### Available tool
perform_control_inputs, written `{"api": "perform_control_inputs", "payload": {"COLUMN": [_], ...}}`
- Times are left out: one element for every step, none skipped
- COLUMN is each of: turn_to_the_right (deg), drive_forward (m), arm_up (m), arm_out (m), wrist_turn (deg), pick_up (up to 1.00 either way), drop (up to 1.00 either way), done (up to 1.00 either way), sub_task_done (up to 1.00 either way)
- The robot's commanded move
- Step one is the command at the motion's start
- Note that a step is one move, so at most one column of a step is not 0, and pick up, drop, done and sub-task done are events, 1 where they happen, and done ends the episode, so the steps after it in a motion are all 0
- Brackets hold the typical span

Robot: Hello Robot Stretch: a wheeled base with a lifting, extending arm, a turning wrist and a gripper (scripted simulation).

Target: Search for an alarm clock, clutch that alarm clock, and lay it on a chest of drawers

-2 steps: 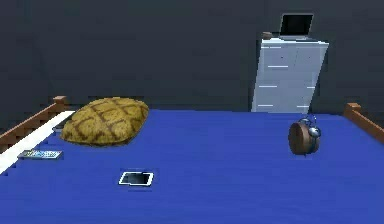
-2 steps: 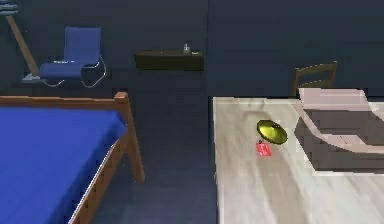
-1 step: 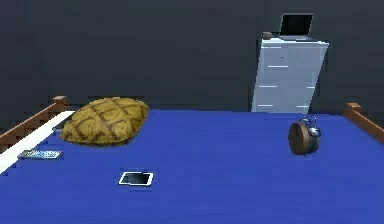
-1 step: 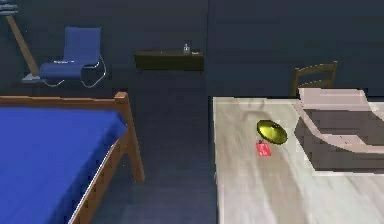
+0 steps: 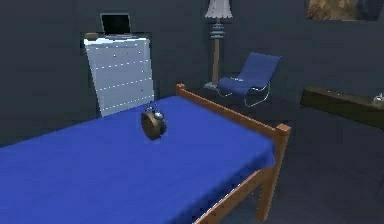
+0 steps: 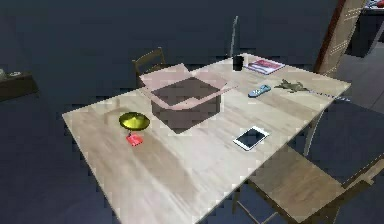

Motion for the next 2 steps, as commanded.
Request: {"api": "perform_control_inputs", "payload": {"turn_to_the_right": [12.0,0.0], "drive_forward": [0.00,0.15], "arm_up": [0.00,0.00], "arm_out": [0.00,0.00], "wrist_turn": [0.0,0.0], "pick_up": [0.00,0.00], "drop": [0.00,0.00], "done": [0.00,0.00], "sub_task_done": [0.00,0.00]}}
